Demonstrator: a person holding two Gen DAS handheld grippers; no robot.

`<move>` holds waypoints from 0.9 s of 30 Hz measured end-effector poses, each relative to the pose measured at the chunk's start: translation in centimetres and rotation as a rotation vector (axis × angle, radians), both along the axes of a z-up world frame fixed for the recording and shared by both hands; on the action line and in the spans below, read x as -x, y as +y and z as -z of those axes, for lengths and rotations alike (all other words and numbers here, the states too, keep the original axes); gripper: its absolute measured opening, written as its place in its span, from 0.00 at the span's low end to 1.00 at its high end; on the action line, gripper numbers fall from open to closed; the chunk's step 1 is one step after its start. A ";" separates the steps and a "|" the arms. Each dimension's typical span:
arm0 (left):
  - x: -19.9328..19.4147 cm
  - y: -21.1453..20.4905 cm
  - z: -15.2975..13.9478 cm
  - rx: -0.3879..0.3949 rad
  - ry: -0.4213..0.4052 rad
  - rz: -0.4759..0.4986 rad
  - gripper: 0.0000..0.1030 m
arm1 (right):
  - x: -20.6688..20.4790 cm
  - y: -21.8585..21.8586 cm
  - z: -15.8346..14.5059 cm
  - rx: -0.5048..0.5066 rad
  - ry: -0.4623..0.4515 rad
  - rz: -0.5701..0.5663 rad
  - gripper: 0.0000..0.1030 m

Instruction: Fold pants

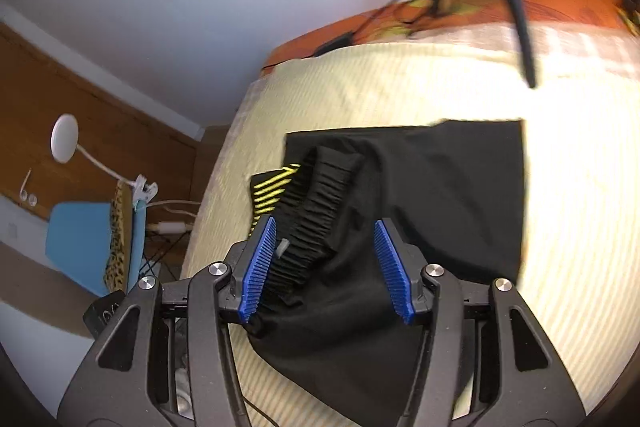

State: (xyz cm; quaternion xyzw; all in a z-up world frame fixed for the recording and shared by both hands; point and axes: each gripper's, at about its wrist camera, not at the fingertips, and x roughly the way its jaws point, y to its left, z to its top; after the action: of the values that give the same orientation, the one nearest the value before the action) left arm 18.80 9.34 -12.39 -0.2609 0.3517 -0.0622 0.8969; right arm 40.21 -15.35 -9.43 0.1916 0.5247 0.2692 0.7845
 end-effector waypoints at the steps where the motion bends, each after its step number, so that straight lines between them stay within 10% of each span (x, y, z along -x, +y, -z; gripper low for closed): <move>1: -0.3 -0.2 0.1 -0.007 -0.002 0.018 0.58 | -0.4 1.3 -0.1 0.013 0.000 -0.020 0.54; 6: -1.2 -1.3 0.4 -0.034 0.017 0.065 0.58 | -2.2 6.7 1.4 0.207 0.043 -0.050 0.51; 10: -1.9 -1.4 0.8 -0.036 0.032 0.075 0.58 | -2.9 8.6 3.1 0.308 0.046 -0.053 0.13; 14: -2.0 -1.2 1.1 -0.041 0.043 0.070 0.58 | -2.9 10.2 2.5 0.251 0.013 -0.100 0.07; 21: -1.5 -0.5 1.2 -0.039 0.045 0.026 0.55 | -4.2 14.1 2.4 0.125 0.023 -0.188 0.10; 27: -0.5 -1.3 -1.3 -0.109 -0.027 0.033 0.54 | -3.8 11.5 1.3 0.095 0.019 -0.157 0.44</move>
State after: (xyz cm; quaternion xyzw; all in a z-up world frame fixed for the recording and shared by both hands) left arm 19.32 8.01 -11.12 -0.2050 0.3468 -0.0611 0.9132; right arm 44.06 -3.86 -10.71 0.1148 0.5578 0.3029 0.7641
